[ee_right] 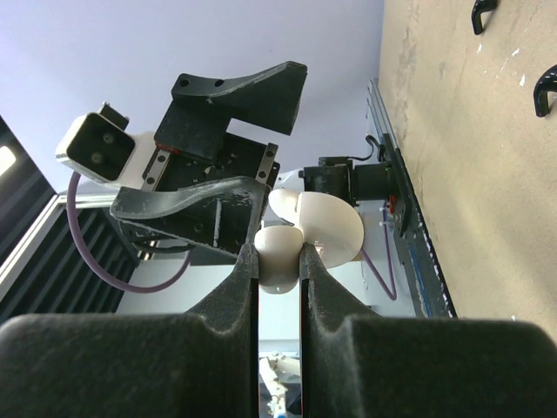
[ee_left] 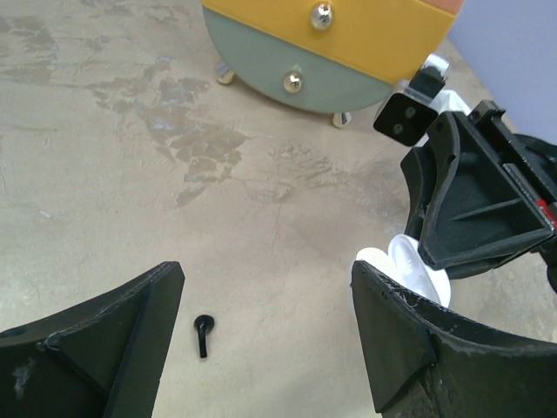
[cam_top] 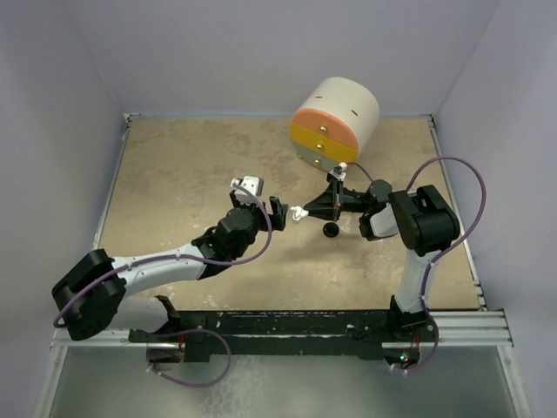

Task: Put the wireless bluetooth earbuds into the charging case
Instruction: Place the earbud in the charging case.

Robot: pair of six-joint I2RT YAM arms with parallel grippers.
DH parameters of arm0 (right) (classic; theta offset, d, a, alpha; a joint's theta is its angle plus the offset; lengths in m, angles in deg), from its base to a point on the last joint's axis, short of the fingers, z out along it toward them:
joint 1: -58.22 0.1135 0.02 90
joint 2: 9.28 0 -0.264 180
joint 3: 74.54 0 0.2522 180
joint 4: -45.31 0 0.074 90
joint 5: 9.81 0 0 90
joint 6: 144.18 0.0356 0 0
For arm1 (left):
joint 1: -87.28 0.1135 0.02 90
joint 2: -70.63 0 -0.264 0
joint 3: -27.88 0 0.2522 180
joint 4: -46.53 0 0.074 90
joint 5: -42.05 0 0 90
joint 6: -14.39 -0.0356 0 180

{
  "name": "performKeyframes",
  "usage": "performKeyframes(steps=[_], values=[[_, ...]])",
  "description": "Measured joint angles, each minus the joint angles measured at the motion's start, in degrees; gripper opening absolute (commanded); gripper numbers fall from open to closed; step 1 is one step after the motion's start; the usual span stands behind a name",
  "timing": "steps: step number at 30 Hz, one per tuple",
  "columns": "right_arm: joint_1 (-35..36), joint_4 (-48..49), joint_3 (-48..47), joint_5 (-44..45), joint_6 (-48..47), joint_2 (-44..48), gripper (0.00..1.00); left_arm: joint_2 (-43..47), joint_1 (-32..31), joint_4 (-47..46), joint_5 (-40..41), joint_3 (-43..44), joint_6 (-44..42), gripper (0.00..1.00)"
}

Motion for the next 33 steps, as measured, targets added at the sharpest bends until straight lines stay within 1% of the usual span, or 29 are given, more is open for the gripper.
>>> performKeyframes(steps=[5,11,23,33], values=[[0.0,0.0,0.0,0.0,-0.1,0.0,0.0,-0.2,0.0,5.9,-1.2,2.1,0.0,0.77],[0.0,0.0,0.0,0.0,-0.1,0.0,0.0,-1.3,0.0,9.4,-3.2,3.7,0.0,0.78],[0.0,0.0,0.0,0.0,-0.2,0.0,0.0,-4.6,0.0,12.0,-5.0,6.1,-0.3,0.78],[-0.1,0.0,0.6,-0.1,-0.6,0.0,0.0,-8.9,0.4,14.1,-4.2,10.9,-4.0,0.78]])
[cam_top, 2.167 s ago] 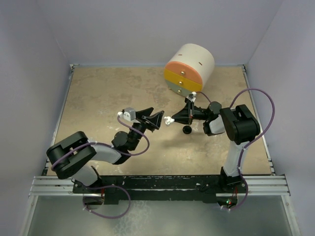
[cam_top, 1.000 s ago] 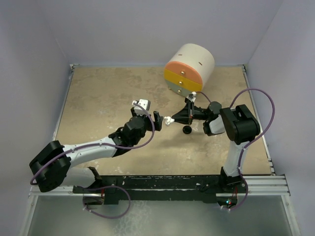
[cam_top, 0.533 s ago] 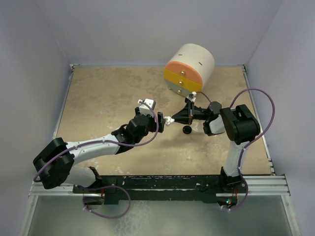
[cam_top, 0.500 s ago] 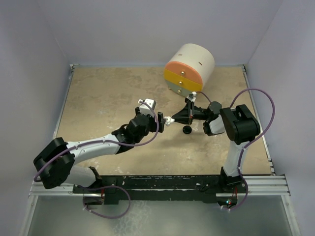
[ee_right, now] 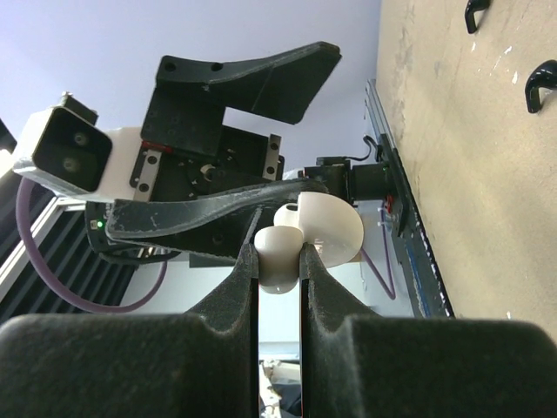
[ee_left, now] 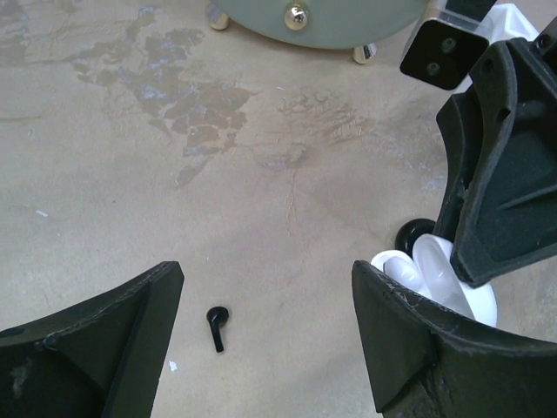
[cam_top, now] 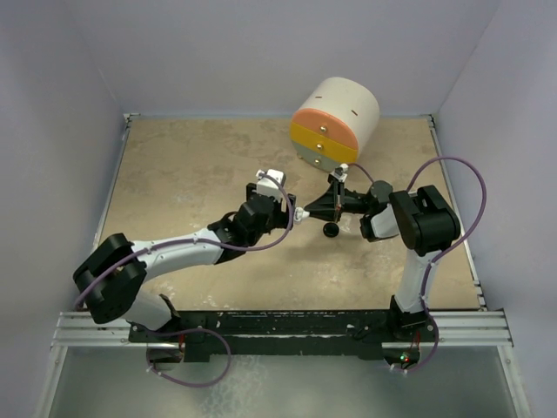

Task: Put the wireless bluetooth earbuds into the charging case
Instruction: Place the earbud in the charging case, then close the charging case.

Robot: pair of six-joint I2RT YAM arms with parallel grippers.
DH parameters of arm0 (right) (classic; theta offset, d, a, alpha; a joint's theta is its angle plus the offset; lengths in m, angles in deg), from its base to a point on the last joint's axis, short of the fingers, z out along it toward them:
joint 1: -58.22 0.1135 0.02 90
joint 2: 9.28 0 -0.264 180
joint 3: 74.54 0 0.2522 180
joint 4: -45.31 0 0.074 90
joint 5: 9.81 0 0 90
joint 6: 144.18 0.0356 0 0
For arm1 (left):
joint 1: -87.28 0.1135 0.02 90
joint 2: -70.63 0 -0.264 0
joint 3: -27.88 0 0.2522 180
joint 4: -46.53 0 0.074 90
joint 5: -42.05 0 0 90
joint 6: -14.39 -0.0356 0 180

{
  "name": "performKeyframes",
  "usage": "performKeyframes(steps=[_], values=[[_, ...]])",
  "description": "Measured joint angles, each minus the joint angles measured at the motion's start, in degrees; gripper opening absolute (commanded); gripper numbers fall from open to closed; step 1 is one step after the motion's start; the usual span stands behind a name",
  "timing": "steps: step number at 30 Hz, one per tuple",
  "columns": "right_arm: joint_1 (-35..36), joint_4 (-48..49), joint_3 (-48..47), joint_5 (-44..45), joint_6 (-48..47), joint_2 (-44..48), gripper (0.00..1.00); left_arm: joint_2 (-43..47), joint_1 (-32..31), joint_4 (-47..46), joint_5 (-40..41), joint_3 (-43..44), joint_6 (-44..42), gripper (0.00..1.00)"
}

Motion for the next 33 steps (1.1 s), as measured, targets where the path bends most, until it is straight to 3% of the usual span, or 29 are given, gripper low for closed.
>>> performKeyframes(steps=[10,13,15,20,25,33], values=[[-0.1,0.0,0.8,0.1,-0.2,0.0,0.0,-1.5,0.2,2.3,1.3,2.4,-1.4,0.77],[-0.1,0.0,0.8,0.6,0.0,0.0,0.0,2.4,0.0,-0.3,2.1,-3.4,-0.2,0.77],[-0.1,0.0,0.0,2.0,0.4,-0.8,0.0,10.4,-0.3,-2.9,3.6,-12.5,1.3,0.77],[-0.1,0.0,-2.0,5.1,1.5,-3.3,0.0,14.3,-2.4,-10.5,4.9,-17.0,1.0,0.78],[-0.1,0.0,-2.4,7.6,2.2,-4.0,0.0,8.0,-6.6,-24.4,5.0,-18.1,-1.6,0.78],[-0.1,0.0,-2.6,9.2,3.3,-4.0,0.0,-3.4,-9.2,-37.0,5.0,-18.0,-5.3,0.79]])
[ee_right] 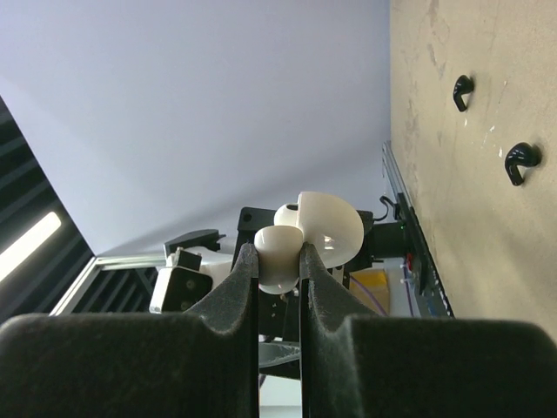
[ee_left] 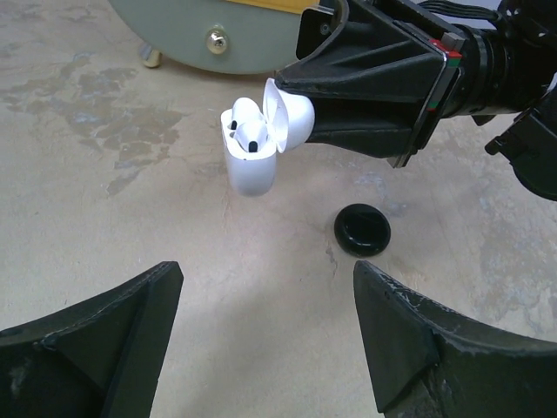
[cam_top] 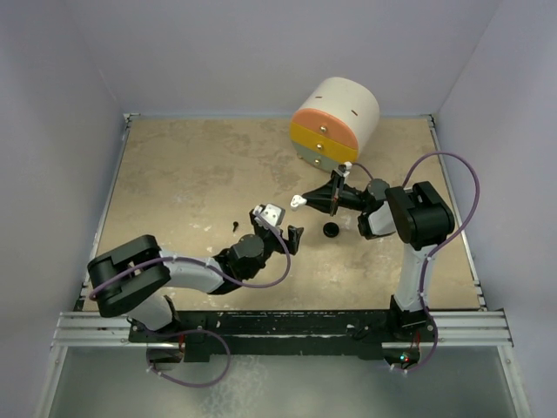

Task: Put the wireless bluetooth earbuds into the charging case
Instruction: Close the charging case.

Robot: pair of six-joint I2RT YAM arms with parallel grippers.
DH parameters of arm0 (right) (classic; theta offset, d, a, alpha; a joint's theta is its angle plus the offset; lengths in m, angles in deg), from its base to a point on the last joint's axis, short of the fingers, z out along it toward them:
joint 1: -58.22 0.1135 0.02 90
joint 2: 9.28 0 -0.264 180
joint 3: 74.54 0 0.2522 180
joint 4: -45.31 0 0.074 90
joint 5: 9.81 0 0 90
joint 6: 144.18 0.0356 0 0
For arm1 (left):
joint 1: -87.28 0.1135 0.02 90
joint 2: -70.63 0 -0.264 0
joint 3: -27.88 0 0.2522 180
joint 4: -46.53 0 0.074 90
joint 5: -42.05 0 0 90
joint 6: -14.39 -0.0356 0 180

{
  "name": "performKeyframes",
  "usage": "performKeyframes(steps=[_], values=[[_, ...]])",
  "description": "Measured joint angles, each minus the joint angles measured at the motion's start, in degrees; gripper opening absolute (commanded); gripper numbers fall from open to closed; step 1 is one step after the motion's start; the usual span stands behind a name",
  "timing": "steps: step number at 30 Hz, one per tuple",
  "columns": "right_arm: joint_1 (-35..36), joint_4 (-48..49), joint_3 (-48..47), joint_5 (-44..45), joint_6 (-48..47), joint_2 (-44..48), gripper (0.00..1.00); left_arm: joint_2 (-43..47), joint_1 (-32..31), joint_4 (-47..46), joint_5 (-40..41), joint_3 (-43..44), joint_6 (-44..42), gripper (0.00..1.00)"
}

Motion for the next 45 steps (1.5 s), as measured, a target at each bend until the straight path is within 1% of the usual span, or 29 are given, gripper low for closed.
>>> performKeyframes(steps=[14,18,23,27,33,40,43,45], values=[[0.0,0.0,0.2,0.2,0.8,0.2,0.0,-13.2,-0.2,-19.2,7.1,1.8,-10.0,0.82],[0.0,0.0,1.3,0.2,0.7,0.6,0.0,-16.7,-0.1,-23.7,8.6,2.8,-12.5,0.82],[0.0,0.0,2.4,0.1,0.7,0.7,0.0,-18.7,0.9,-27.7,8.8,3.6,-14.4,0.82],[0.0,0.0,3.2,0.3,0.7,0.9,0.0,-19.3,2.2,-29.3,8.7,4.3,-14.9,0.82],[-0.1,0.0,3.8,1.7,0.5,1.1,0.0,-19.7,4.4,-29.4,7.1,4.3,-15.4,0.82],[-0.2,0.0,4.8,1.1,0.1,1.4,0.0,-19.6,10.2,-29.7,9.2,2.2,-15.8,0.82],[-0.2,0.0,4.9,1.1,-0.2,1.4,0.0,-17.6,11.2,-28.3,12.0,0.3,-15.4,0.82],[-0.2,0.0,4.5,1.1,-0.4,1.1,0.0,-13.0,11.2,-24.3,13.9,-1.6,-13.6,0.81]])
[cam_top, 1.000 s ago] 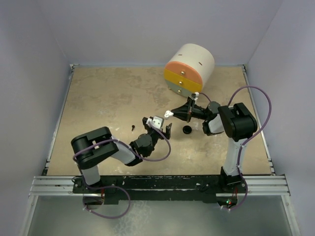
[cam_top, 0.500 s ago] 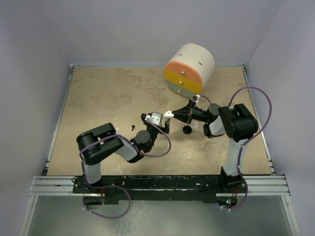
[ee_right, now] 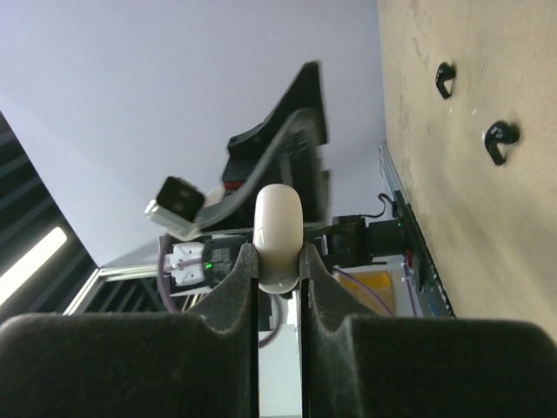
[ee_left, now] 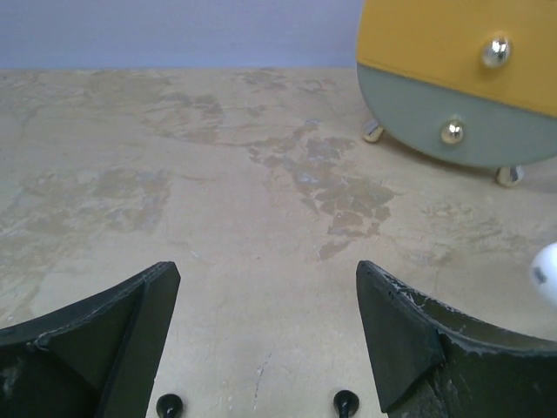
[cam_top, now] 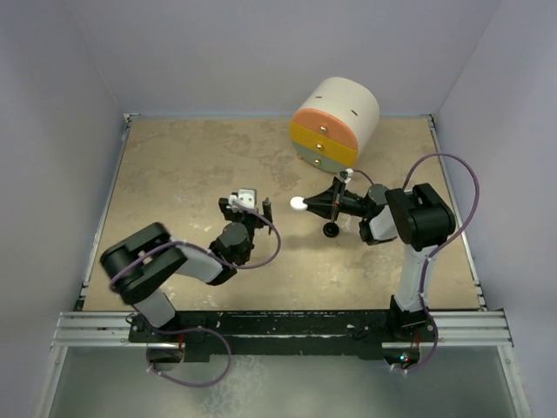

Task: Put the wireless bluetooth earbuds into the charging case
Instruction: Close the charging case, then place the charging case at the center of the board.

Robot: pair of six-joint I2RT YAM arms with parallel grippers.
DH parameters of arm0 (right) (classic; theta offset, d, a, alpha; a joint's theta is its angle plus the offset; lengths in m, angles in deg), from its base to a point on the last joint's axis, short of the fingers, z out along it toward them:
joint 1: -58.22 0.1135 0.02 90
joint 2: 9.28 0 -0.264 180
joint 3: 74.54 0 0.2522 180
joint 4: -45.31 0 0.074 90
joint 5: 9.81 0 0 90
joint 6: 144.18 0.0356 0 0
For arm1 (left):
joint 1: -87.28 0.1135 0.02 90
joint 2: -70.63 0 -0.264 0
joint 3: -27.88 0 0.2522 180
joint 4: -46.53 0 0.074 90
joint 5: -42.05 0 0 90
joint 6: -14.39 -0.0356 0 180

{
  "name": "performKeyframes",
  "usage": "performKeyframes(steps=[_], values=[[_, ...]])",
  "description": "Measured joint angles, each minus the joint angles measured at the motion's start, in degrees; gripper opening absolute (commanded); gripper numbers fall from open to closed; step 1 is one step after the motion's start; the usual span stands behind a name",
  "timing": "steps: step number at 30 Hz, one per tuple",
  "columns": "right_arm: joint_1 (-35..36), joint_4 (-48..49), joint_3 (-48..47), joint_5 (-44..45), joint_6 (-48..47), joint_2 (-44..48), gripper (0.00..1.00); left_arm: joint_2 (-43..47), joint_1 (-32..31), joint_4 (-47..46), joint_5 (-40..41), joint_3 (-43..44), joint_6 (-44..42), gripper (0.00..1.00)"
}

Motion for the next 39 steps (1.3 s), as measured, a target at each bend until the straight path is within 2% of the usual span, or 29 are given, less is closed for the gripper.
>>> performKeyframes(steps=[3,7,10,16,23,31,39], values=[[0.0,0.1,-1.9,0.1,-1.2,-1.7,0.0,11.3,0.0,13.6,2.1,0.1,6.0,0.82],[0.0,0.0,-6.2,0.5,-4.8,-5.9,0.0,25.2,1.4,39.4,2.0,9.0,19.4,0.83],[0.0,-0.1,-9.1,1.4,-7.6,-8.3,0.0,29.2,2.4,55.3,0.5,16.1,26.9,0.83],[0.0,-0.5,-13.9,5.3,-16.6,-9.9,0.0,29.9,2.5,73.9,-3.5,19.1,33.7,0.83],[0.0,-0.1,-12.6,10.8,-22.3,-9.8,0.0,29.4,2.5,80.8,-5.4,19.1,35.7,0.83],[0.0,-0.2,-4.0,16.7,-23.9,-9.8,0.0,27.7,2.5,81.6,-6.7,19.1,35.7,0.83],[0.0,-0.1,-2.7,21.1,-25.0,-9.6,0.0,27.6,2.5,81.6,-7.1,19.1,35.7,0.83]])
